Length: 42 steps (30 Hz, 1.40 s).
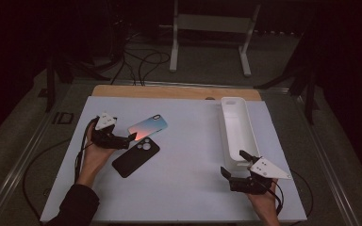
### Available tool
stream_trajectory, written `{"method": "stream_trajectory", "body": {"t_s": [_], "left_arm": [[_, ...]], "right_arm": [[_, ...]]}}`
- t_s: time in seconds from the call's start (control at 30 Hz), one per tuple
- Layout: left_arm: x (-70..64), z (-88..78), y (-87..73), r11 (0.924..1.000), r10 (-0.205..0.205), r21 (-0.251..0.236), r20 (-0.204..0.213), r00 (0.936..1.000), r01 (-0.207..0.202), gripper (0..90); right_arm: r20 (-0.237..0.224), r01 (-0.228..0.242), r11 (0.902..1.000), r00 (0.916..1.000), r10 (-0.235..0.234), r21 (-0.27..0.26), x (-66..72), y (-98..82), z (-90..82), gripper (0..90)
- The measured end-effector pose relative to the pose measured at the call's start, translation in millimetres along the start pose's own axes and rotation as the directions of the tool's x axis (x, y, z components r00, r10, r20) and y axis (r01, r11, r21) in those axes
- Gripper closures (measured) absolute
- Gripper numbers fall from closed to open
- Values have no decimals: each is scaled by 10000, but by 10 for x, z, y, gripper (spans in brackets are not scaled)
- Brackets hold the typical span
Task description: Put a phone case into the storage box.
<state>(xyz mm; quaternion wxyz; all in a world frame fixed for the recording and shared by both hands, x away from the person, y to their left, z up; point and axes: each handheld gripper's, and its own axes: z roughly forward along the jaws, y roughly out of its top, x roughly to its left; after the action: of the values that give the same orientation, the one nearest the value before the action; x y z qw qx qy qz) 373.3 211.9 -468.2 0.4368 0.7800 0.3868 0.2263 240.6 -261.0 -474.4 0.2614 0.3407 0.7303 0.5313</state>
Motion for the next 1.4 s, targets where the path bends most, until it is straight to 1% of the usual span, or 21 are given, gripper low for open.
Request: {"method": "stream_trajectory", "body": {"t_s": [0.1, 0.2, 0.33, 0.47, 0.6, 0.7, 0.77, 0.83, 0.9, 0.97, 1.0, 1.07, 1.1, 1.13, 1.17, 1.23, 1.3, 1.4], "left_arm": [[18, 44, 20, 10000, 19, 46, 4, 10000, -19, 0], [70, 146, 61, 9998, -41, 194, 20, 10000, 41, 0], [96, 245, 86, 9994, -77, 324, 109, 9999, 74, 0], [113, 393, 120, 9978, -44, 658, 123, 9999, 35, 0], [120, 540, 157, 9962, -31, 871, 245, 9997, 10, 0], [132, 653, 159, 9931, 7, 1176, 267, 9996, -39, 0], [138, 714, 145, 9918, -37, 1278, 281, 9996, 0, 0], [138, 787, 123, 9883, -30, 1528, 326, 9995, -20, 0], [122, 868, 101, 9835, 56, 1802, 433, 9990, -133, 0], [111, 894, 94, 9829, 41, 1838, 458, 9989, -125, 0], [85, 966, 78, 9776, 134, 2093, 473, 9988, -230, 0], [76, 1015, 61, 9747, 86, 2228, 488, 9988, -193, 0], [76, 1015, 61, 9747, 86, 2228, 488, 9988, -193, 0], [77, 1036, 52, 9717, 106, 2351, 463, 9989, -212, 0], [85, 1067, 34, 9680, 34, 2506, 467, 9989, -150, 0], [90, 1100, 17, 9620, 81, 2724, 420, 9991, -193, 0], [94, 1121, 9, 9605, -51, 2782, 457, 9989, -78, 0], [90, 1139, 13, 9583, -60, 2857, 520, 9986, -91, 0]], "right_arm": [[-39, -3, 10000, 10000, 3, 14, -3, -2, 0, 86], [-44, 12, 10000, 10000, -12, 32, -2, -2, 2, 85], [-71, -32, 10000, 10000, 32, 20, -6, -5, 3, 85], [-82, -27, 10000, 10000, 27, 21, -6, -6, 3, 86], [-74, -46, 10000, 10000, 46, 29, -10, -8, 0, 85], [-79, -102, 9999, 9999, 102, -2, -23, -14, -3, 85], [-89, -109, 9999, 9999, 109, -1, -28, -16, -6, 86], [-98, -175, 9998, 9998, 175, 2, -32, -20, -11, 86], [-118, -175, 9998, 9998, 174, -9, -35, -21, -13, 85], [-129, -181, 9998, 9998, 181, -7, -33, -21, -12, 86], [-120, -179, 9998, 9998, 179, 4, -32, -21, -11, 85], [-121, -173, 9998, 9998, 173, 10, -31, -22, -10, 86], [-121, -173, 9998, 9998, 173, 10, -31, -22, -10, 86], [-124, -167, 9999, 9998, 168, 21, -28, -22, -7, 86], [-136, -173, 9998, 9998, 173, 15, -28, -23, -5, 85], [-148, -176, 9998, 9997, 177, 47, -25, -24, -3, 85], [-162, -151, 9999, 9998, 151, 36, -26, -27, 3, 85], [-175, -142, 9999, 9997, 143, 54, -25, -29, 7, 85]]}}
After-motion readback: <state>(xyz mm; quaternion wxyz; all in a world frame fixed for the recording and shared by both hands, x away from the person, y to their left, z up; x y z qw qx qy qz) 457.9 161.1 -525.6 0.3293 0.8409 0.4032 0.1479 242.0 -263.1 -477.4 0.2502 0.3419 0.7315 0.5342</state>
